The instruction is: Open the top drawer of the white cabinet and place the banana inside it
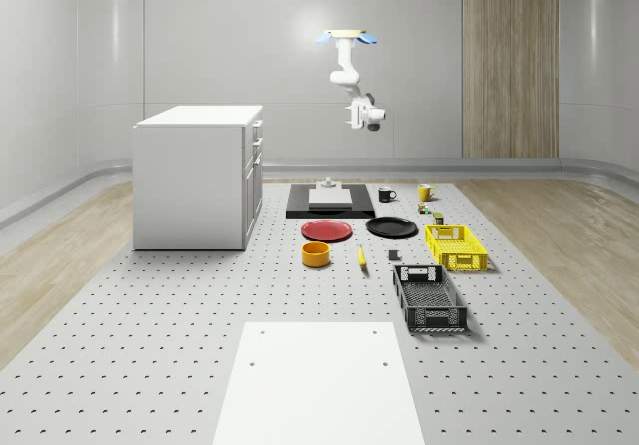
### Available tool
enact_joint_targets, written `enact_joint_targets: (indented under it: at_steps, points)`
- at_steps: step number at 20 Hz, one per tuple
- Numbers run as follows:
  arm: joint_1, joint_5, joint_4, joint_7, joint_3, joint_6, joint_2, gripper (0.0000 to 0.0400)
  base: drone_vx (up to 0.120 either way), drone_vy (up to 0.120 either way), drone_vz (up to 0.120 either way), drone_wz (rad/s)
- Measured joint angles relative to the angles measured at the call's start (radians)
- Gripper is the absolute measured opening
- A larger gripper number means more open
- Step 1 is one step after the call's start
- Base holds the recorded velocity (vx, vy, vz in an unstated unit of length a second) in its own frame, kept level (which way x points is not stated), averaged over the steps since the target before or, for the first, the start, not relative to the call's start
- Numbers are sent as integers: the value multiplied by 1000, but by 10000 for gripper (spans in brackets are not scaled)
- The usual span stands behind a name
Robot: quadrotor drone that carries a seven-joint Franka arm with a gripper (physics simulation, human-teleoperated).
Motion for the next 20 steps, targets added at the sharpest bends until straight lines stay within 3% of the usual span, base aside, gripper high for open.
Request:
enact_joint_targets:
  at_steps: [14,20]
  points:
    - [57,-41,-7,34,-22,51,-54,400,120,-117,0,0]
    - [77,-56,-10,47,-30,70,-75,400,120,0,0,0]
